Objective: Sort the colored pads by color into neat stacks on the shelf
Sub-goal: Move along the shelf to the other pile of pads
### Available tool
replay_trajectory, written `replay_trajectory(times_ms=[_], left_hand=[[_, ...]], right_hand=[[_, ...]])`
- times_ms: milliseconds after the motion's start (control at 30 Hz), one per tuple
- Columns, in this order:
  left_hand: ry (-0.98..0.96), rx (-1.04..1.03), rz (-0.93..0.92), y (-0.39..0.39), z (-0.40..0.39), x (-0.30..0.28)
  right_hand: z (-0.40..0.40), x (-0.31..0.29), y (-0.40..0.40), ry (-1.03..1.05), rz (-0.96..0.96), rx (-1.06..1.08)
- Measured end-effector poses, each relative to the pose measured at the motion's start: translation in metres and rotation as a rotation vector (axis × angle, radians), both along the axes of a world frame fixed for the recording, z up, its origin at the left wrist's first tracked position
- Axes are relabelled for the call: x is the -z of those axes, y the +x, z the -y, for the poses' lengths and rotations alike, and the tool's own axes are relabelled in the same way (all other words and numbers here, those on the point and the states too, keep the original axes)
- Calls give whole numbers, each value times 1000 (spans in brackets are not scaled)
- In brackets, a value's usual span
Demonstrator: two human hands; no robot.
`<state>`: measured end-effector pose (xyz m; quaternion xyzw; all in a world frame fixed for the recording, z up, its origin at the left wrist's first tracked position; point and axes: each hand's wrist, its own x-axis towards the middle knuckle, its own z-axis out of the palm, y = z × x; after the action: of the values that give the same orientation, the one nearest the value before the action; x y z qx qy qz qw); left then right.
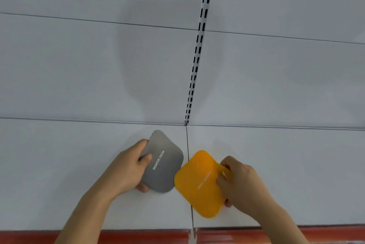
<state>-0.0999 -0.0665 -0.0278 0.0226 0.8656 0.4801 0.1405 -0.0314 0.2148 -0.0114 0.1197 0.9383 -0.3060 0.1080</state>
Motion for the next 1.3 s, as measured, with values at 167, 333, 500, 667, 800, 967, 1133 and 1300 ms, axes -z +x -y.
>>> replay_trajectory(times_ms=[167,333,500,667,800,967,1133,1300], left_hand=[[323,-73,-17,2,-21,10],[341,-43,-34,12,-68,8],[456,-8,-35,33,-137,-11],[537,106,0,74,-241,-26],[561,200,-12,110,-338,-30],[540,317,-12,150,-443,-21],[513,385,-35,168,-531,-16],[493,473,-48,174,-621,-9]], right_hand=[[-13,-13,25,-175,-95,73],[-51,-19,61,-395,-251,320],[-110,-28,105,-577,-461,565],[-188,-33,166,-613,-566,681],[-267,-33,222,-625,-612,783],[-350,-25,281,-612,-651,891],[-411,-14,310,-630,-704,1027],[-472,-4,324,-600,-718,1104]])
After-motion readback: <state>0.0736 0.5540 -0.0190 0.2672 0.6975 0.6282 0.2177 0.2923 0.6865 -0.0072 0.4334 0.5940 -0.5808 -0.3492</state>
